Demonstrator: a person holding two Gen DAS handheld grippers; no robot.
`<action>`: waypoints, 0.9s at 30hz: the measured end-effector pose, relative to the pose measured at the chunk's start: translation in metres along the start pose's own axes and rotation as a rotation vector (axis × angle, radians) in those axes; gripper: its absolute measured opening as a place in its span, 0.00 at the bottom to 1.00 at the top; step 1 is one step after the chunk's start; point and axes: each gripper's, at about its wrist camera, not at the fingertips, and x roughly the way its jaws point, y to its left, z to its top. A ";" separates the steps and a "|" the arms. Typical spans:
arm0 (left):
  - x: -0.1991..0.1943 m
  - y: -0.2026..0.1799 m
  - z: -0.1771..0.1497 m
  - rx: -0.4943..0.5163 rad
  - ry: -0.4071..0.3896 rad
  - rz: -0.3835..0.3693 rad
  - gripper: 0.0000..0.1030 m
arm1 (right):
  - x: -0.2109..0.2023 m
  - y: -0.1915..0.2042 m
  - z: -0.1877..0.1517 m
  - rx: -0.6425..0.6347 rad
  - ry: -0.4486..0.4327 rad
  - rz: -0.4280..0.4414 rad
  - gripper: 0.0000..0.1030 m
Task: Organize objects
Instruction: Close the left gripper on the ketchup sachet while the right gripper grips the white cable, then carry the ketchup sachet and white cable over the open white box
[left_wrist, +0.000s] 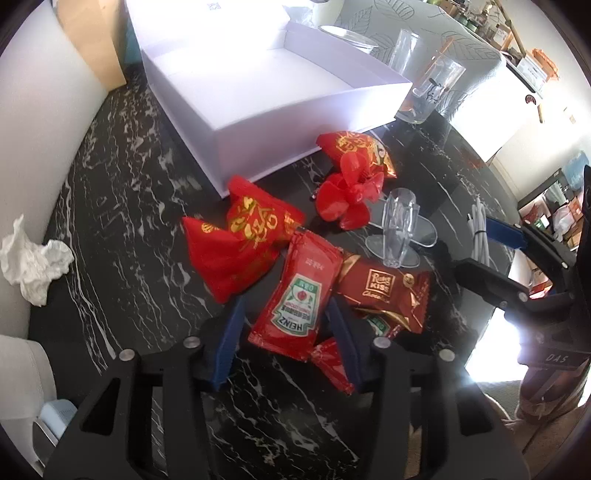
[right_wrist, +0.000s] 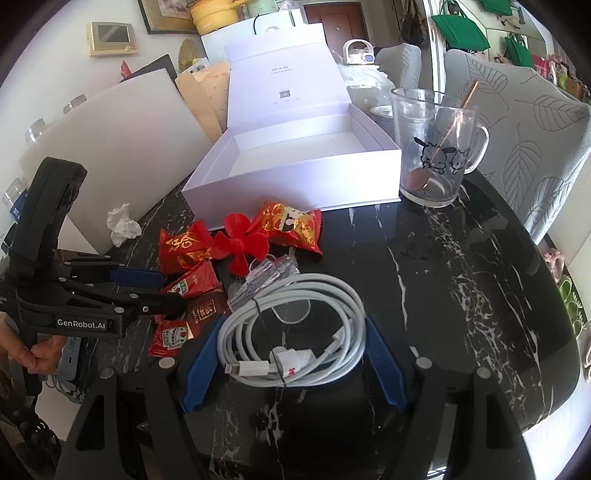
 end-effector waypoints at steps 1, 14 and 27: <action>0.001 -0.002 0.000 0.012 -0.003 0.013 0.51 | 0.000 -0.001 0.000 0.001 0.001 -0.001 0.74; 0.004 -0.026 0.004 0.139 -0.017 0.010 0.23 | -0.001 -0.013 -0.001 0.026 -0.002 -0.021 0.74; -0.023 -0.022 0.002 0.088 -0.078 0.039 0.23 | -0.020 0.002 0.006 -0.037 -0.044 -0.022 0.74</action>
